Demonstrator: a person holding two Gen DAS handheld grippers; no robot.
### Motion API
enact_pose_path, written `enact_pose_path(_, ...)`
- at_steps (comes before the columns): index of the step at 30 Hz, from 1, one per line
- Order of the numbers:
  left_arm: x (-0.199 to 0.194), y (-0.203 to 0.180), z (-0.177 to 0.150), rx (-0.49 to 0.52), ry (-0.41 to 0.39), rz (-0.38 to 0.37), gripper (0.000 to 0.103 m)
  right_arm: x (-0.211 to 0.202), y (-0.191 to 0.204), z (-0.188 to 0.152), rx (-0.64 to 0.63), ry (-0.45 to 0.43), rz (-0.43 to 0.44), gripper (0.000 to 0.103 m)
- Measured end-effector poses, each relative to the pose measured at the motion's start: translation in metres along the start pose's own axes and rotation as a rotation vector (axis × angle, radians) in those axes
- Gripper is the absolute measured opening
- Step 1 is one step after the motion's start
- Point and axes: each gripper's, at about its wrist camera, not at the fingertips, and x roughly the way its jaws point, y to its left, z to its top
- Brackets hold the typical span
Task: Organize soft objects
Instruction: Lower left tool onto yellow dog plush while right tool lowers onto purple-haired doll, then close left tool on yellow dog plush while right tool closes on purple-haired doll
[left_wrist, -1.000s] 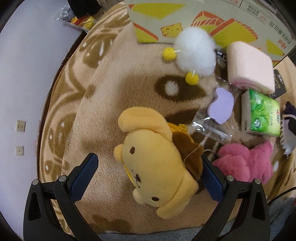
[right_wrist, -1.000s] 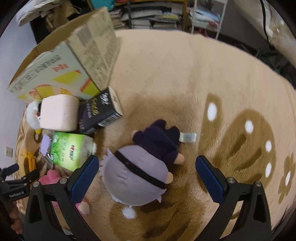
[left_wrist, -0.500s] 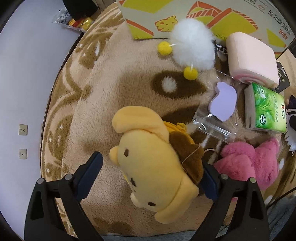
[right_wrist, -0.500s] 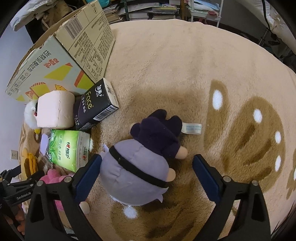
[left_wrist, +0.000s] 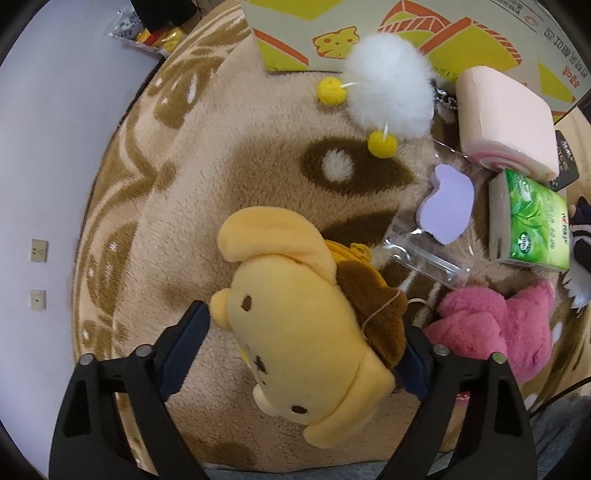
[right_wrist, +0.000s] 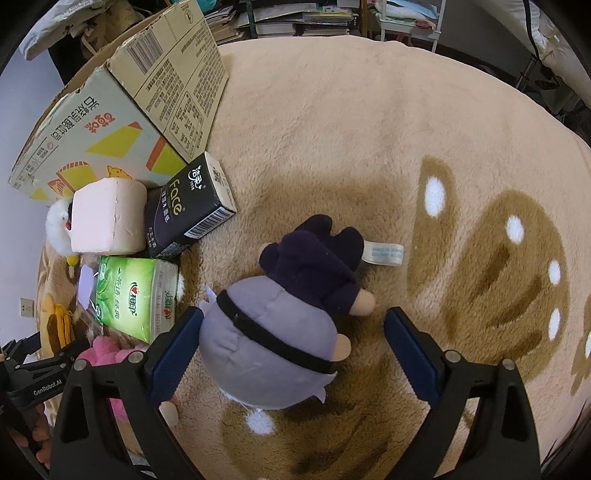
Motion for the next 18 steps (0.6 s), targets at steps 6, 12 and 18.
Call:
enact_pose_path(6,0.0,0.002,-0.001,0.001,-0.013,-0.028,0.075,0.003,0.004,0.002,-0.01,0.018,0.001,0.094)
enact_pose_path(12,-0.001,0.009,-0.003,-0.018,-0.027,-0.044,0.07,-0.001,0.007,0.005,-0.015,0.019,0.024,0.081)
enact_pose_path(18,-0.001,0.016,-0.005,-0.033,-0.033,-0.054,0.069,-0.004,0.015,0.008,-0.057,0.03,0.028,0.065)
